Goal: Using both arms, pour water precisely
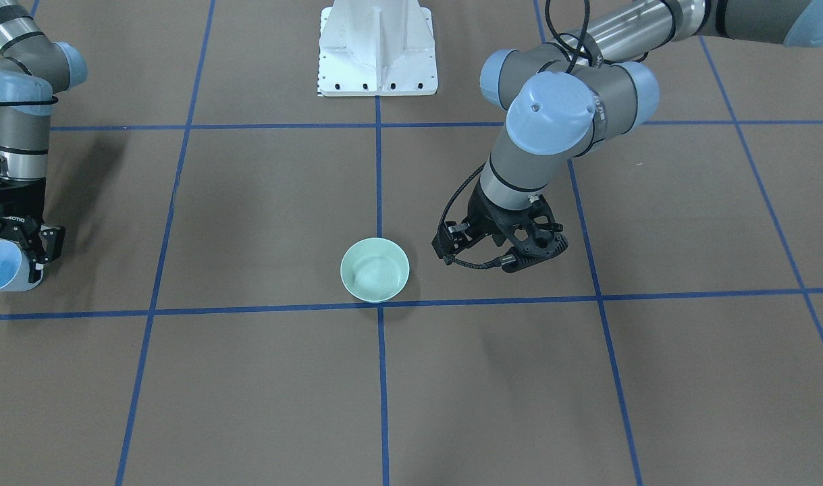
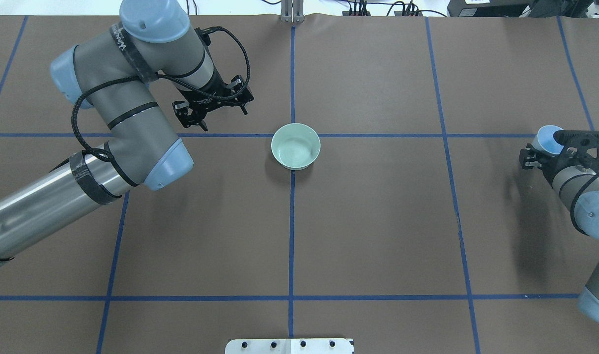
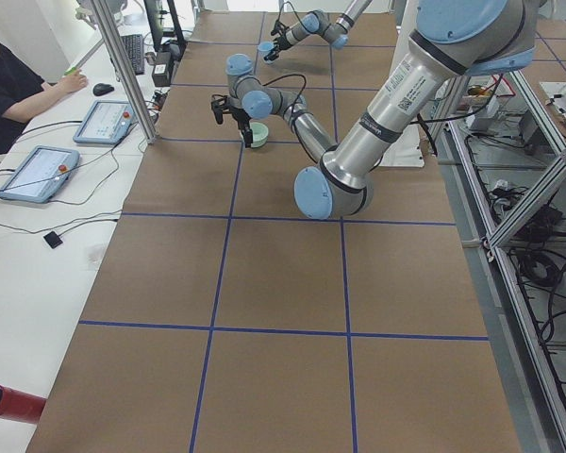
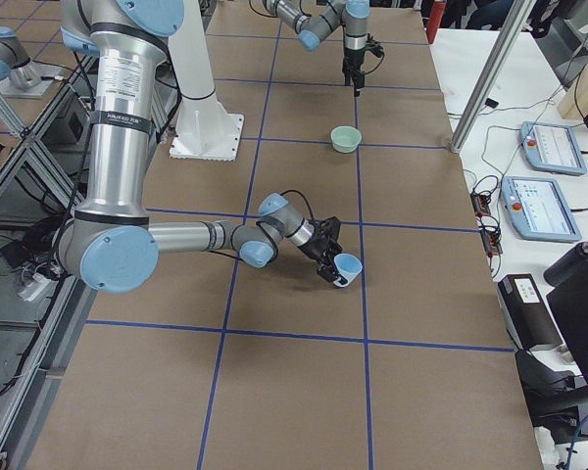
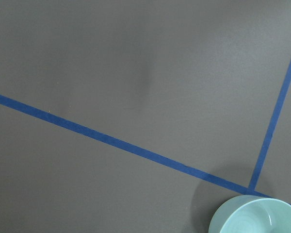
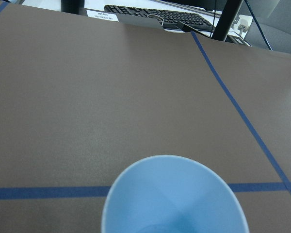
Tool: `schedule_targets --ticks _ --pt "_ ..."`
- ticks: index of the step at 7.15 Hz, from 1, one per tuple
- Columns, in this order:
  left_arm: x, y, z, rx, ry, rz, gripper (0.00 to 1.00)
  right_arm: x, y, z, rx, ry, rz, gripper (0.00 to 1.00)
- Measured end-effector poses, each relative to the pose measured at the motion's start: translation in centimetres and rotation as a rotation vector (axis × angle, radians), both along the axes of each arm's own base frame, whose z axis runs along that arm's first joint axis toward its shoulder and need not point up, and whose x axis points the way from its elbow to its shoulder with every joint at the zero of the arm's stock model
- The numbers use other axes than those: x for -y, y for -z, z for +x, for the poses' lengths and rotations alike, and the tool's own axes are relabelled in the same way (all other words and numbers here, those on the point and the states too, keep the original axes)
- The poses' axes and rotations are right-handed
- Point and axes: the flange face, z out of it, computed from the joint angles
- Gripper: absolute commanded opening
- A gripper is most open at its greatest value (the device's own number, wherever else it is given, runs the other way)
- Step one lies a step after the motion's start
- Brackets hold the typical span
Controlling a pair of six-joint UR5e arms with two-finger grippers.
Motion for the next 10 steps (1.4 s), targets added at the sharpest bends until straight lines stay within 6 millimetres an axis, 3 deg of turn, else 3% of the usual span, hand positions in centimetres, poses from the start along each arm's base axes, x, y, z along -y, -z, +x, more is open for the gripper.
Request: schedule_targets --ticks 1,2,3,4,6,7,8,10 --pt "0.0 0.1 -0.1 -0.002 0.000 0.001 1.00 1.1 0.9 0.6 0.022 0.018 0.007 0.00" --pt "0.0 0.1 -0.3 -0.005 -0.001 0.005 1.00 3.5 3.1 2.0 0.061 0.080 0.011 0.00" --pt "-0.2 0.0 -1.0 -0.007 -0.013 0.027 1.00 5.9 5.9 3.5 0.104 0.141 0.032 0.00" --pt "-0.5 -1.2 -2.4 0.001 -0.042 0.075 1.00 8.1 9.2 3.6 0.148 0.178 0.075 0.00" --pt "0.2 -6.1 -7.2 0.047 -0.089 0.165 1.00 11.7 18.7 0.8 0.214 0.301 0.224 0.00" --pt "1.1 -8.1 -9.7 0.072 -0.096 0.193 1.00 12.2 22.9 -0.9 0.223 0.407 0.303 0.00" --pt "1.9 -9.5 -11.6 0.091 -0.098 0.212 1.00 11.6 26.4 -2.8 0.246 0.522 0.367 0.00" --pt "2.7 -10.3 -13.1 0.104 -0.094 0.221 1.00 9.7 30.3 -8.1 0.231 0.709 0.444 0.00"
